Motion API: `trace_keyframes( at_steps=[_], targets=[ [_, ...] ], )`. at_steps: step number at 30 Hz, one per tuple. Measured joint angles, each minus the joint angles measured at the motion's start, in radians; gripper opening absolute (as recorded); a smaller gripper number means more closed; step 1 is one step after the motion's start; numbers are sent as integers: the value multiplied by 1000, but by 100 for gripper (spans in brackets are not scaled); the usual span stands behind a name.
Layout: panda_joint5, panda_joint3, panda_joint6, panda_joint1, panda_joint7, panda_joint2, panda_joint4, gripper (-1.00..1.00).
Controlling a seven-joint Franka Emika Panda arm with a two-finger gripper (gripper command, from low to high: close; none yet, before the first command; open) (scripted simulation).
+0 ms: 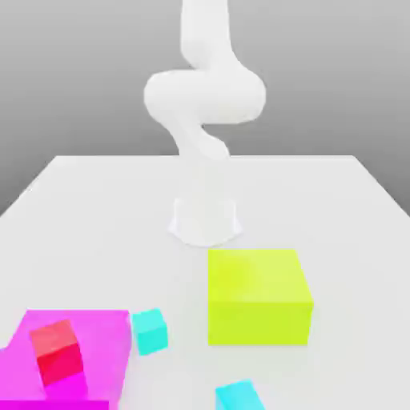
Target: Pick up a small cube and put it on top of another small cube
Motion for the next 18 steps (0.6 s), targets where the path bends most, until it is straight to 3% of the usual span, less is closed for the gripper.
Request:
trace_keyframes(
  at_steps=[18],
  targets=[
    [58,-24,214,85,-179,659,-27,0]
  ],
)
